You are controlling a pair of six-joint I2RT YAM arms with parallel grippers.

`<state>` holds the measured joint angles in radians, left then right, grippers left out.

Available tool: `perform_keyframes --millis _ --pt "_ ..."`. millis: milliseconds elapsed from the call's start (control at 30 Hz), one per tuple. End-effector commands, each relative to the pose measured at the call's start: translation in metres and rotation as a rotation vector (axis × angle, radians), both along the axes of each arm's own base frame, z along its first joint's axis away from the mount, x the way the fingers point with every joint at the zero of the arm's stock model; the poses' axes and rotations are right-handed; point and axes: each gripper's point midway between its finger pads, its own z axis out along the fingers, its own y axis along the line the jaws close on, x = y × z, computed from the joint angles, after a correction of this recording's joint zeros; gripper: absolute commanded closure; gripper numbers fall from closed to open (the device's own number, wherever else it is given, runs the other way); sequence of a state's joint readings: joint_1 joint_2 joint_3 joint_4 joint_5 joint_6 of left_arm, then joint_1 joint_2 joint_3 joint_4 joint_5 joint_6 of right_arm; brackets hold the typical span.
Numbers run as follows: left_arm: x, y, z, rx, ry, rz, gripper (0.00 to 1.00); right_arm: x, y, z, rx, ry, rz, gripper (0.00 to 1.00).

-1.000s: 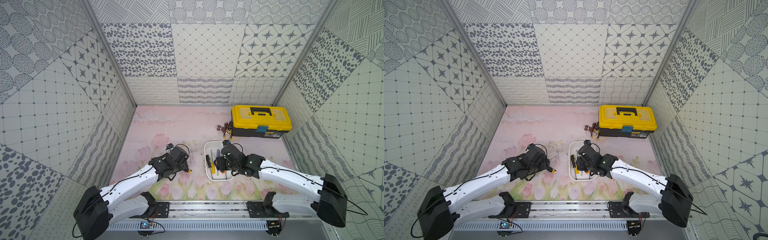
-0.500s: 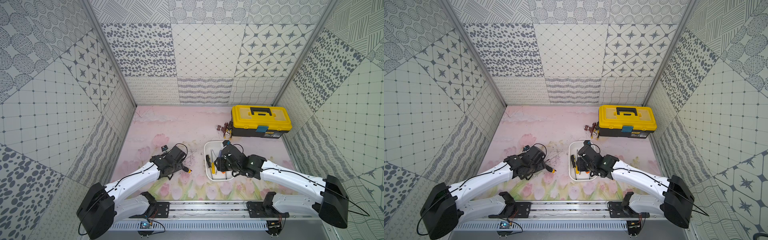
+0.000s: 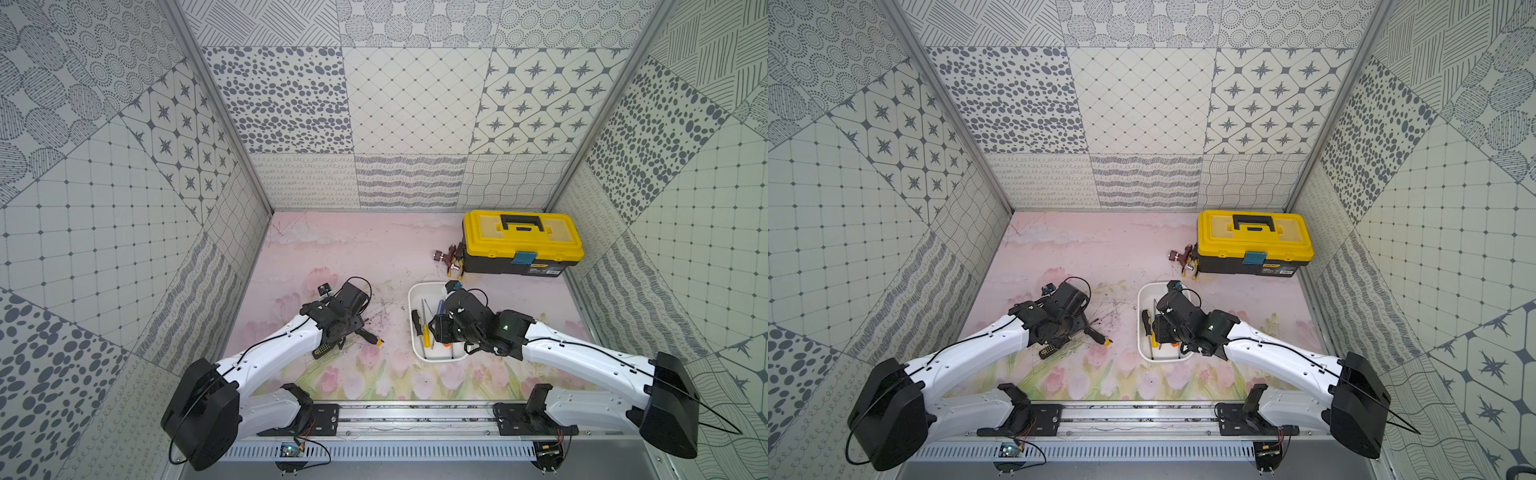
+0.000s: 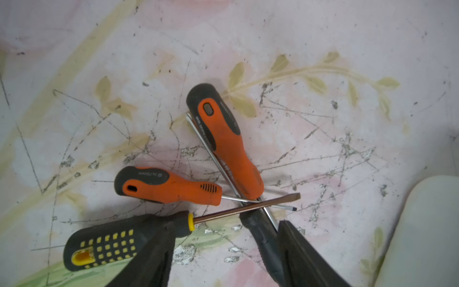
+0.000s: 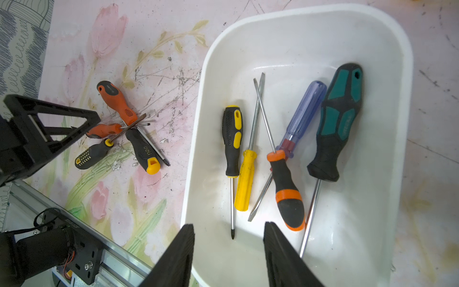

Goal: Put the screwdriver on the desktop into the storage box
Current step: Pick up the screwdriver from the center of the board.

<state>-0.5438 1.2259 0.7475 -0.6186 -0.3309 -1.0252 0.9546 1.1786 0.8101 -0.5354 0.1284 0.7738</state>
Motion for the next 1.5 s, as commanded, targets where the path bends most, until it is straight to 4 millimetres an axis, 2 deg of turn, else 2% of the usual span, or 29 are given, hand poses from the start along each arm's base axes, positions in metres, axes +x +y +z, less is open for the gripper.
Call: perform_keyframes --millis 0,200,400,700,867,900,1067,1233,1367,1467 --pt "0.033 0.007 0.008 0.042 -0.073 0.073 0.35 0.003 0.008 0.020 0.043 -0.042 0.016 0.50" --pt "0.050 0.013 -0.019 0.026 -0.015 0.152 0.47 0.002 0.009 0.023 0.052 -0.046 0.023 0.50" --pt "0.065 0.019 -0.031 0.021 0.014 0.203 0.49 0.001 0.006 0.026 0.050 -0.053 0.026 0.50" --pt "0.066 0.027 -0.053 0.033 0.077 0.234 0.50 0.002 0.004 0.029 0.041 -0.062 0.025 0.50" --pt "0.066 0.028 -0.062 0.038 0.102 0.238 0.57 0.002 0.004 0.027 0.036 -0.059 0.026 0.50" --pt "0.073 0.027 -0.060 0.032 0.076 0.239 0.61 0.002 0.004 0.027 0.035 -0.061 0.024 0.50" --pt "0.083 0.029 -0.057 0.056 0.049 0.246 0.75 0.002 0.003 0.032 0.027 -0.063 0.029 0.51" --pt "0.094 0.030 -0.037 0.046 -0.019 0.264 0.89 0.000 0.000 0.040 0.049 -0.079 0.028 0.51" --pt "0.106 0.020 -0.023 -0.042 -0.120 0.262 1.00 -0.003 -0.001 0.042 0.077 -0.083 0.027 0.51" --pt "0.117 0.007 -0.015 -0.134 -0.193 0.243 1.00 -0.006 -0.001 0.044 0.103 -0.085 0.031 0.51"
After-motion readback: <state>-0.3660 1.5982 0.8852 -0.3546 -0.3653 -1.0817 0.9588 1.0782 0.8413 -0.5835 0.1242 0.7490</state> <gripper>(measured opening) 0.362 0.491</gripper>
